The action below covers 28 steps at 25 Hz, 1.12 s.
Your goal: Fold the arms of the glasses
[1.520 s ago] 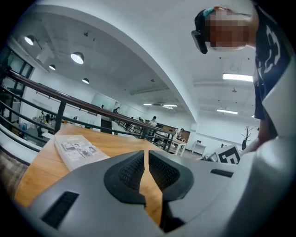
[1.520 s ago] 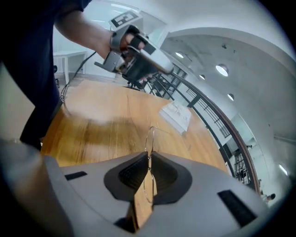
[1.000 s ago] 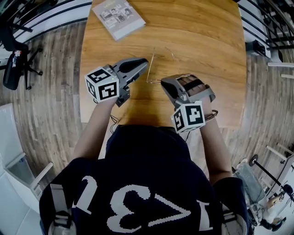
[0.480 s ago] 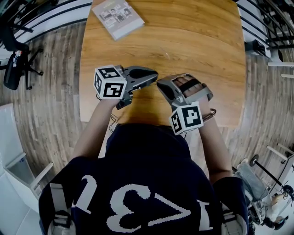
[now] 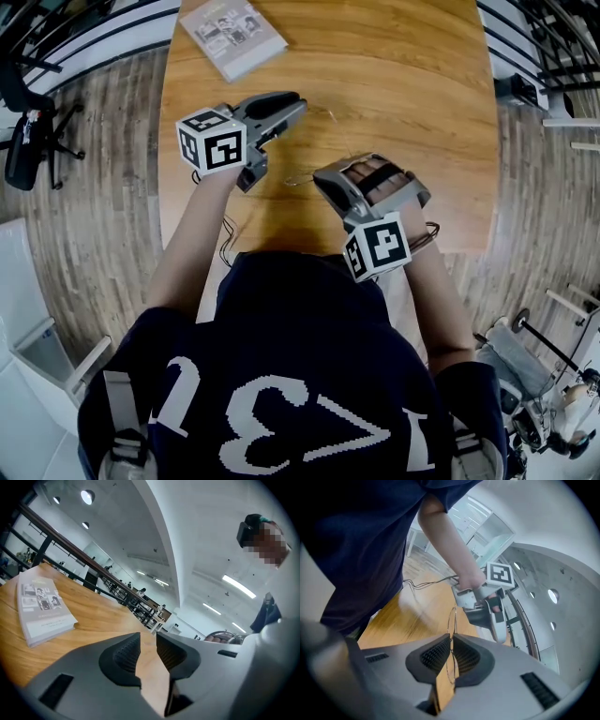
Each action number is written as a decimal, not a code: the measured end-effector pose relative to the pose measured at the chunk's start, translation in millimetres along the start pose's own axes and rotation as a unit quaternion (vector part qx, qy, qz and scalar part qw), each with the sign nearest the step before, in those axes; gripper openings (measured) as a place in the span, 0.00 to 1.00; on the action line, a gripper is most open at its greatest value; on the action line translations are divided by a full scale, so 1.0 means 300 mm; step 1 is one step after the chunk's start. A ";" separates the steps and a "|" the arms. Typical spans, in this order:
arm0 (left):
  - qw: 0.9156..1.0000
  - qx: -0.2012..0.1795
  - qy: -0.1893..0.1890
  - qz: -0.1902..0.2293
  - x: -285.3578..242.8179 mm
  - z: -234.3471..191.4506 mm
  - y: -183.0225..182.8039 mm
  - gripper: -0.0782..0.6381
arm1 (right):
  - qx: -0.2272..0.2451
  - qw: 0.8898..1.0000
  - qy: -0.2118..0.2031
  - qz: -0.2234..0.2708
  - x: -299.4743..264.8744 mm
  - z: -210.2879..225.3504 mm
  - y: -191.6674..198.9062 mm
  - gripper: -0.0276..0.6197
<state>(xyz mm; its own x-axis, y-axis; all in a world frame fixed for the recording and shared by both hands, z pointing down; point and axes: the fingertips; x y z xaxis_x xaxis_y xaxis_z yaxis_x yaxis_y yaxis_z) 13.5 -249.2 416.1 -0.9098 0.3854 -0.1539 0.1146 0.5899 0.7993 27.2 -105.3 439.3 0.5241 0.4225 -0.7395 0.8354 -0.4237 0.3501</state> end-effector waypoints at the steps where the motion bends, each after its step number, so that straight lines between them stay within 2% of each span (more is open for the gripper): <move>1: 1.000 0.006 -0.005 0.006 -0.016 -0.019 -0.016 0.25 | 0.003 1.000 -0.003 0.001 0.000 -0.008 -0.007 0.10; 5: 1.000 0.030 -0.003 0.006 -0.082 -0.056 -0.033 0.25 | 0.021 1.000 -0.008 0.005 -0.002 -0.035 -0.035 0.10; 7: 0.999 0.048 0.023 -0.013 -0.106 -0.044 -0.009 0.25 | 0.029 1.000 -0.007 0.004 0.000 -0.042 -0.038 0.10; 9: 0.996 0.059 0.057 -0.026 -0.111 -0.013 0.013 0.17 | 0.031 0.999 -0.005 0.000 0.006 -0.043 -0.031 0.10; 11: 0.994 0.068 0.082 -0.027 -0.095 0.011 0.023 0.15 | 0.029 1.000 -0.004 -0.003 0.014 -0.038 -0.018 0.10; 15: 0.989 0.092 0.112 -0.041 -0.044 0.042 0.055 0.14 | 0.008 1.000 0.003 -0.013 0.018 -0.021 0.024 0.10; 21: 0.977 0.121 0.153 -0.087 0.020 0.141 0.167 0.14 | -0.043 0.999 0.023 -0.018 0.012 0.019 0.087 0.10; 28: 0.971 0.153 0.173 -0.068 0.060 0.180 0.223 0.14 | -0.041 0.999 0.024 -0.023 -0.011 0.026 0.117 0.10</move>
<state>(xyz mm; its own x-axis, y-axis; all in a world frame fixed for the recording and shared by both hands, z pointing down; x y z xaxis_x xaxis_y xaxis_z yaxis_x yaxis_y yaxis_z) 26.4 -164.6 435.3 -0.9982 0.0592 -0.0003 0.0485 0.8222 0.5671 53.5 -127.8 449.6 0.4898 0.4787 -0.7286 0.8689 -0.3364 0.3631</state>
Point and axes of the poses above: the fingertips, and each gripper's own axes: x backward along the fingers, z to its right, y out of its underside
